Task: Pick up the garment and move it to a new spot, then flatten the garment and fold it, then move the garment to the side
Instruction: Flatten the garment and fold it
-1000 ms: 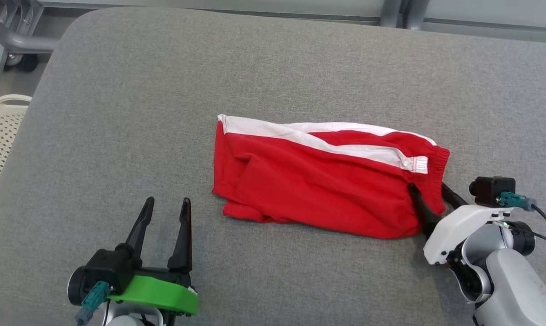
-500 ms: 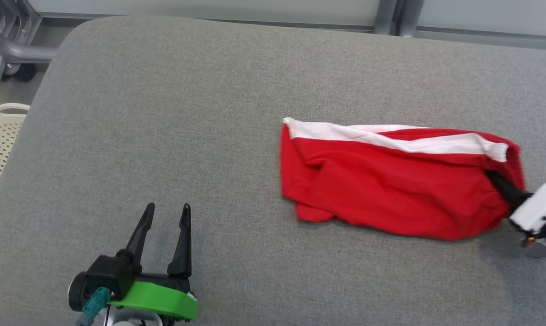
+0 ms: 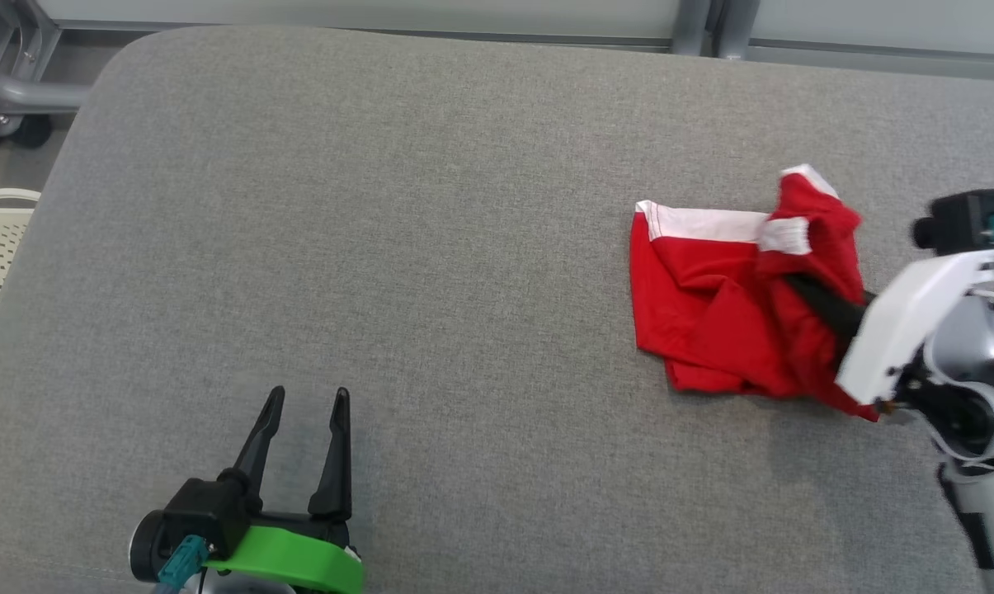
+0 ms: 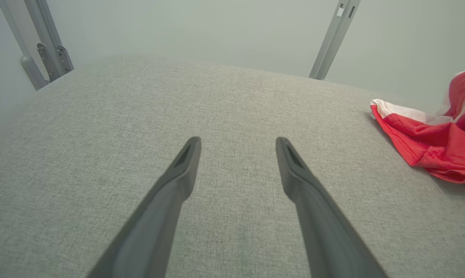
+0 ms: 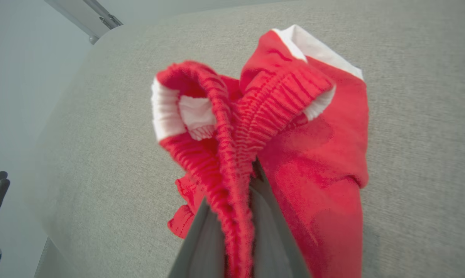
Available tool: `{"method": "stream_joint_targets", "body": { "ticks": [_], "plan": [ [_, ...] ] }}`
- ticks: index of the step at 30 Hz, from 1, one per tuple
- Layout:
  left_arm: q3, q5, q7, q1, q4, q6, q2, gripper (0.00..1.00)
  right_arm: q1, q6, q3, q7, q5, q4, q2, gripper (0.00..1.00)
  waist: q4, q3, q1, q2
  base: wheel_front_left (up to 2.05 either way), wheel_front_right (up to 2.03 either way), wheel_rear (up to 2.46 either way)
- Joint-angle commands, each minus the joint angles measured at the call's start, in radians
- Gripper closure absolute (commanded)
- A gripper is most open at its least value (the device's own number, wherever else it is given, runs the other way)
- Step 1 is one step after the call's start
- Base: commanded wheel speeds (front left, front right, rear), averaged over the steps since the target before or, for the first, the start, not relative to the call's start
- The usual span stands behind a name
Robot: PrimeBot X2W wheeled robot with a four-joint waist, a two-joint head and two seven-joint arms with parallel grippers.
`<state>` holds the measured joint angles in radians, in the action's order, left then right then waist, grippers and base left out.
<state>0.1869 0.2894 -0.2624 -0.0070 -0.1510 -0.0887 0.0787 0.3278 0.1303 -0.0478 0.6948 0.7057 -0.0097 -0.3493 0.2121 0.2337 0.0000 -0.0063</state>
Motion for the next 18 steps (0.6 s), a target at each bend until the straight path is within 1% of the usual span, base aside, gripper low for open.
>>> {"method": "stream_joint_targets", "body": {
  "ticks": [1, 3, 5, 6, 7, 8, 9, 12, 15, 18],
  "plan": [
    [-0.002, -0.008, -0.002, 0.006, -0.001, -0.008, -0.003, 0.00, 0.030, 0.001, -0.029, 0.001, -0.040, 0.011, 0.032, 1.00, -0.003, 0.008, 0.0000, 0.0063, 0.00, 0.00, 0.00],
    [0.001, -0.015, -0.002, -0.003, -0.003, -0.010, -0.008, 0.00, 0.058, 0.001, -0.069, -0.010, -0.096, 0.048, 0.092, 1.00, 0.001, 0.013, 0.0000, 0.0063, 0.00, 0.00, 0.00],
    [0.004, -0.018, -0.002, -0.012, -0.003, -0.015, -0.012, 0.00, 0.089, 0.001, -0.097, -0.028, -0.146, 0.091, 0.139, 1.00, 0.006, 0.021, 0.0000, 0.0063, 0.00, 0.00, 0.00],
    [0.004, -0.020, -0.002, -0.016, -0.002, -0.016, -0.013, 0.00, 0.100, 0.001, -0.108, -0.039, -0.166, 0.110, 0.154, 0.97, 0.009, 0.024, 0.0000, 0.0063, 0.00, 0.00, 0.00],
    [0.001, -0.021, -0.002, -0.019, -0.003, -0.016, -0.014, 0.00, 0.109, 0.001, -0.116, -0.051, -0.186, 0.132, 0.174, 0.72, 0.011, 0.025, 0.0000, 0.0063, 0.00, 0.00, 0.00],
    [-0.004, -0.023, -0.002, -0.019, -0.005, -0.017, -0.015, 0.00, 0.116, 0.001, -0.123, -0.066, -0.205, 0.150, 0.190, 0.07, 0.013, 0.026, 0.0000, 0.0063, 0.00, 0.00, 0.00],
    [-0.007, -0.024, -0.002, -0.019, -0.006, -0.019, -0.015, 0.00, 0.124, 0.001, -0.124, -0.080, -0.219, 0.166, 0.203, 0.00, 0.014, 0.027, 0.0000, 0.0063, 0.00, 0.00, 0.00],
    [-0.016, -0.029, -0.002, -0.014, -0.009, -0.023, -0.017, 0.00, 0.136, 0.001, -0.141, -0.119, -0.242, 0.186, 0.227, 0.00, 0.014, 0.025, 0.0000, 0.0063, 0.00, 0.00, 0.00],
    [-0.023, -0.032, -0.002, -0.003, -0.010, -0.024, -0.017, 0.00, 0.131, 0.001, -0.146, -0.139, -0.232, 0.162, 0.233, 0.00, 0.012, 0.020, 0.0000, 0.0063, 0.00, 0.00, 0.00],
    [-0.036, -0.038, -0.002, 0.015, -0.006, -0.025, -0.017, 0.00, 0.085, 0.001, -0.143, -0.132, -0.183, 0.073, 0.230, 0.00, 0.004, 0.012, 0.0000, 0.0063, 0.00, 0.00, 0.00]
  ]
}}
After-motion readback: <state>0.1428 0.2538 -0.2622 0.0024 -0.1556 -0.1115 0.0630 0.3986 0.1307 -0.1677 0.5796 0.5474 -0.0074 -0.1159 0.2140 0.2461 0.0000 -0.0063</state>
